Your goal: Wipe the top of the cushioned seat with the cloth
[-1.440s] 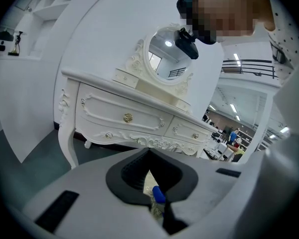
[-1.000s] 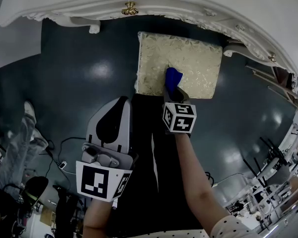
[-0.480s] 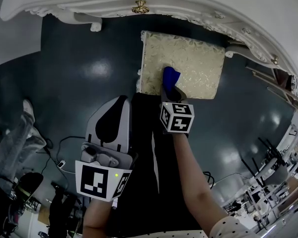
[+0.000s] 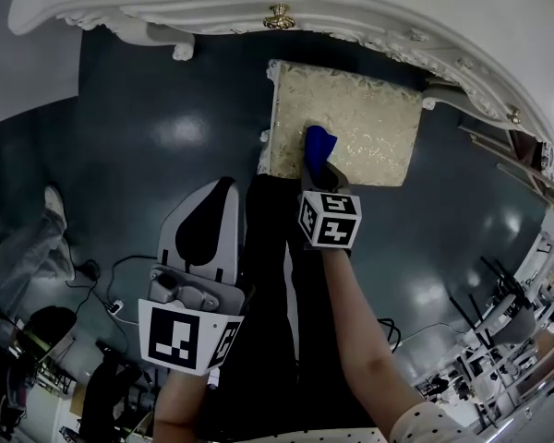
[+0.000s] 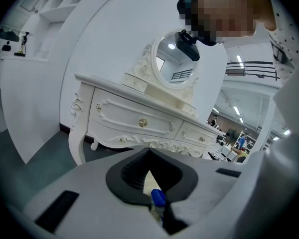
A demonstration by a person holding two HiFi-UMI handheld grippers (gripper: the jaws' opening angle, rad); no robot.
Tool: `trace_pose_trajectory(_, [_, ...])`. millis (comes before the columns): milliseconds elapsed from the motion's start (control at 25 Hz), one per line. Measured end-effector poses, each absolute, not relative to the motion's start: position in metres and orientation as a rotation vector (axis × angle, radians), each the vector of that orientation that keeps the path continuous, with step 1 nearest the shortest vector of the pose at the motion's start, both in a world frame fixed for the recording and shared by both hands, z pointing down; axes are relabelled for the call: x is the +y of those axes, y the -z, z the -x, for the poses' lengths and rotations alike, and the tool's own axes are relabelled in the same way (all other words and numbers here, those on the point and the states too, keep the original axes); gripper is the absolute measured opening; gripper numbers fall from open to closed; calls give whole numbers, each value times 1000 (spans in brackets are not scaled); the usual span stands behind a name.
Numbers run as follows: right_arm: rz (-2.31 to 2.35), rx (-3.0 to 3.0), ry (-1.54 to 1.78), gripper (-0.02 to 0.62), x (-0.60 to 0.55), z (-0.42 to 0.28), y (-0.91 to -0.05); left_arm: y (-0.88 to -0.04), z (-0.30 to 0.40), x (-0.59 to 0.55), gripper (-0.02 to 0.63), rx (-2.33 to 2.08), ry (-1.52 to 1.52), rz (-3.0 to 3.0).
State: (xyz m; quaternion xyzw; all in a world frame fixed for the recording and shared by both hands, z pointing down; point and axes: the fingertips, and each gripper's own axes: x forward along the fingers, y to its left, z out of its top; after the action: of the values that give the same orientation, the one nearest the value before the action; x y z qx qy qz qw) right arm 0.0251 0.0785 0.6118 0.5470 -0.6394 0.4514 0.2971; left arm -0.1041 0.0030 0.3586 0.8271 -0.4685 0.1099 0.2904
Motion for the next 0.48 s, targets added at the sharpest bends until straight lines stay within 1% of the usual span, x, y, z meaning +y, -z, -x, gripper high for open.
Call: trace_pose_trajectory(480, [-1393,-1739,-1195,63,73,3,-611,-362,120,-2,9,-1282,-286,-2176])
